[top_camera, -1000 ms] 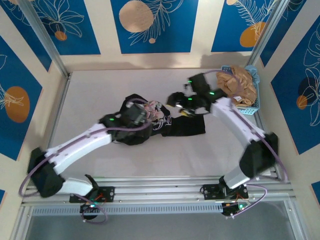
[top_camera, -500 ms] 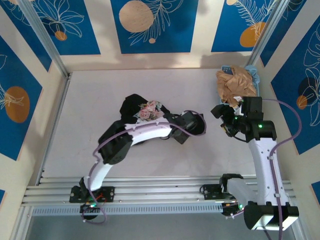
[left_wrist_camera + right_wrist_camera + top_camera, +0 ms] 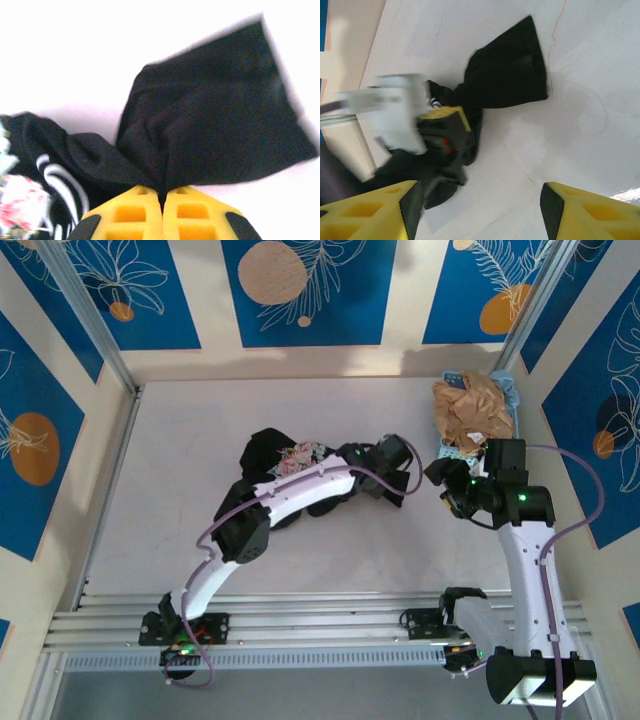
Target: Fold and stack the t-shirts
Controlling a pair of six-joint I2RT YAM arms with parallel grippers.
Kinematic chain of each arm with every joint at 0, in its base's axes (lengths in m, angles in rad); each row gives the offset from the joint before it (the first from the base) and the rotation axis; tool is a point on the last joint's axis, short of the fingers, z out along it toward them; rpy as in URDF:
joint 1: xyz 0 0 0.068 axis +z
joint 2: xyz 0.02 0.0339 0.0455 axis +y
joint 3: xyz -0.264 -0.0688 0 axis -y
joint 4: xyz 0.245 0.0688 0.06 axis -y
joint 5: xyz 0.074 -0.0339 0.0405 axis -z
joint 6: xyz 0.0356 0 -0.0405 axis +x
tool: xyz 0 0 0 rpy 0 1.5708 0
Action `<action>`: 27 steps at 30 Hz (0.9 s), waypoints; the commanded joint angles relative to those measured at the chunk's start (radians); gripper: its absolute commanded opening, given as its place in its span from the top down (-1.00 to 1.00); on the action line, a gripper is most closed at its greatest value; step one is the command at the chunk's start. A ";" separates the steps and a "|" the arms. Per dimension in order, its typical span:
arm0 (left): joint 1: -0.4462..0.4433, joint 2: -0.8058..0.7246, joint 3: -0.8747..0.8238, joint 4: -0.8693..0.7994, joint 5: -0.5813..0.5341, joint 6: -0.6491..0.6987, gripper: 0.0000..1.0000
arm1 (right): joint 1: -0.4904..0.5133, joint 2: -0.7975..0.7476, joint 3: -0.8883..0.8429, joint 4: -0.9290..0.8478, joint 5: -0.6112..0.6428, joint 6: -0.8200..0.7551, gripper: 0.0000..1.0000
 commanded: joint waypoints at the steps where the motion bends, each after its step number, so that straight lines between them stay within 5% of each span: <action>1: 0.012 -0.138 0.185 -0.086 -0.017 -0.034 1.00 | -0.005 0.009 0.010 -0.012 0.021 0.001 -0.27; 6: 0.046 -0.218 0.366 -0.159 0.005 -0.074 1.00 | -0.005 0.045 0.076 -0.068 0.125 0.019 -0.25; 13: 0.091 -0.486 0.322 -0.220 -0.078 -0.107 1.00 | -0.002 0.088 0.096 -0.039 0.138 0.019 -0.41; 19: 0.162 -0.779 0.017 -0.189 -0.140 -0.129 1.00 | 0.150 0.211 0.033 0.107 0.101 0.040 -0.56; 24: 0.304 -1.007 -0.366 -0.066 0.045 -0.247 1.00 | 0.366 0.401 -0.016 0.292 0.065 0.102 -0.58; 27: 0.350 -1.085 -0.509 -0.068 0.066 -0.282 1.00 | 0.448 0.494 -0.047 0.374 0.049 0.178 -0.59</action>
